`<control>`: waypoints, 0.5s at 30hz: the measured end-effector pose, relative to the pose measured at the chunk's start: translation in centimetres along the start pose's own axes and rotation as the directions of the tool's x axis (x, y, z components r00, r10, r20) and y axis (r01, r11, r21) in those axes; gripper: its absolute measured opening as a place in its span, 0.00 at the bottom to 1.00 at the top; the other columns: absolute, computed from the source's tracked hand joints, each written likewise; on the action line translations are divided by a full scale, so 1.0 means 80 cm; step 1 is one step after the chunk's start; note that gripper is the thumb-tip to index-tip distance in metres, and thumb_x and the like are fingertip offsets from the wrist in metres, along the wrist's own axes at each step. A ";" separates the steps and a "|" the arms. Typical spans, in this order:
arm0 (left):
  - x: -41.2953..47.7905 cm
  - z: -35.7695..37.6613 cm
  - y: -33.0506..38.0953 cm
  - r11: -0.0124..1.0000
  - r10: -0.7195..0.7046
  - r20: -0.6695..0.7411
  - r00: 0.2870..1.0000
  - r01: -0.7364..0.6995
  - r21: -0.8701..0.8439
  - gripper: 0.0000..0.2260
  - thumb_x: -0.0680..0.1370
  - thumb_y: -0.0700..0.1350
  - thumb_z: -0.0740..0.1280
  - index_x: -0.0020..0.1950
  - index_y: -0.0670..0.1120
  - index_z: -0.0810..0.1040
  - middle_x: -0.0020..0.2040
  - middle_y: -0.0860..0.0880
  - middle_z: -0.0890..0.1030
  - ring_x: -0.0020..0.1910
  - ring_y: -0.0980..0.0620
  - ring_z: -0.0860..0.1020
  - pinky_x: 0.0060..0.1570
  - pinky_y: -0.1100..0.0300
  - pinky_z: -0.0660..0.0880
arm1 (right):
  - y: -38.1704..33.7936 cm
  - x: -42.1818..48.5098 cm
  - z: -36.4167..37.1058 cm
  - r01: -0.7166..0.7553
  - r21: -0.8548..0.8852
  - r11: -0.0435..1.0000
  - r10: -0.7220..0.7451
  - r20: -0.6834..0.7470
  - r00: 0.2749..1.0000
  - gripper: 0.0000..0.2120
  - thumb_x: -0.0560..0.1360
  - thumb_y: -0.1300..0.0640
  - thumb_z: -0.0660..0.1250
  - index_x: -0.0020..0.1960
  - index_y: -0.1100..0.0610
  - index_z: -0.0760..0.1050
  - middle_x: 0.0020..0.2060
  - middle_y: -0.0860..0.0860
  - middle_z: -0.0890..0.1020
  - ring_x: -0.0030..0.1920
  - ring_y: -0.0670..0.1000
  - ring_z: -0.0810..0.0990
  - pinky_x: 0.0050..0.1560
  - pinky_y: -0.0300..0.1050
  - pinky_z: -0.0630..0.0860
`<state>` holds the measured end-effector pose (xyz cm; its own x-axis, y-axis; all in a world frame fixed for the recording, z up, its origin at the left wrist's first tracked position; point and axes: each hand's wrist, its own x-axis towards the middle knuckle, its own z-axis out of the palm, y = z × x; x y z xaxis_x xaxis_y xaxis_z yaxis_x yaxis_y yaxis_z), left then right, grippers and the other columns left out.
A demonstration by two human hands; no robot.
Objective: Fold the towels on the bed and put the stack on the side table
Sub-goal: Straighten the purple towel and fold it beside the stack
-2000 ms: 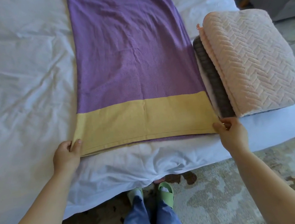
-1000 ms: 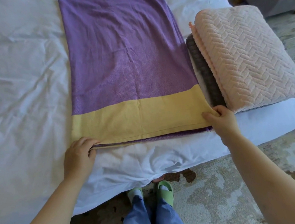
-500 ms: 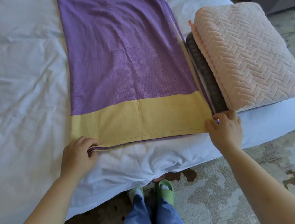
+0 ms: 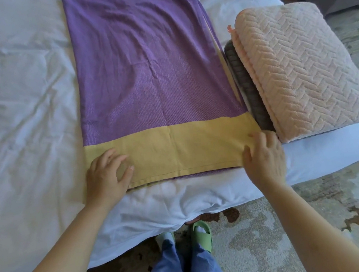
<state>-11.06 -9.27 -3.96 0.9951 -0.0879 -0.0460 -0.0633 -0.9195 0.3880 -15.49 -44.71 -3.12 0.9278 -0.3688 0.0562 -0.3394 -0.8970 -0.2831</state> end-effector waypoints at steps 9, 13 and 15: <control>0.024 0.052 -0.036 0.970 -0.122 0.287 0.950 0.053 0.239 0.29 0.76 0.69 0.40 0.76 0.64 0.43 0.79 0.56 0.42 0.78 0.51 0.44 0.74 0.46 0.45 | -0.046 0.065 0.072 0.356 -0.056 0.933 -0.272 0.539 0.797 0.30 0.77 0.33 0.38 0.77 0.40 0.42 0.77 0.43 0.40 0.77 0.49 0.36 0.74 0.52 0.38; 0.018 0.043 -0.044 0.973 -0.119 0.199 0.973 0.074 0.220 0.32 0.75 0.66 0.42 0.77 0.57 0.56 0.79 0.51 0.53 0.78 0.49 0.52 0.74 0.48 0.48 | -0.022 0.076 0.059 0.026 -0.167 0.986 0.021 0.274 0.962 0.27 0.80 0.45 0.52 0.75 0.56 0.60 0.76 0.53 0.60 0.75 0.56 0.55 0.74 0.54 0.50; 0.038 0.041 -0.021 0.985 -0.082 0.088 0.993 0.067 0.159 0.31 0.75 0.63 0.49 0.73 0.51 0.67 0.77 0.46 0.62 0.75 0.45 0.60 0.72 0.45 0.52 | -0.042 0.087 0.055 0.051 -0.079 0.996 -0.038 0.154 0.987 0.20 0.77 0.53 0.60 0.67 0.59 0.69 0.71 0.55 0.68 0.71 0.59 0.62 0.72 0.56 0.56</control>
<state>-8.21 -9.21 -7.79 0.9863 -0.0455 -0.1585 -0.0075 -0.9726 0.2324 -7.20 -43.22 -6.03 0.9529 -0.2922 -0.0816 -0.3030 -0.9311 -0.2031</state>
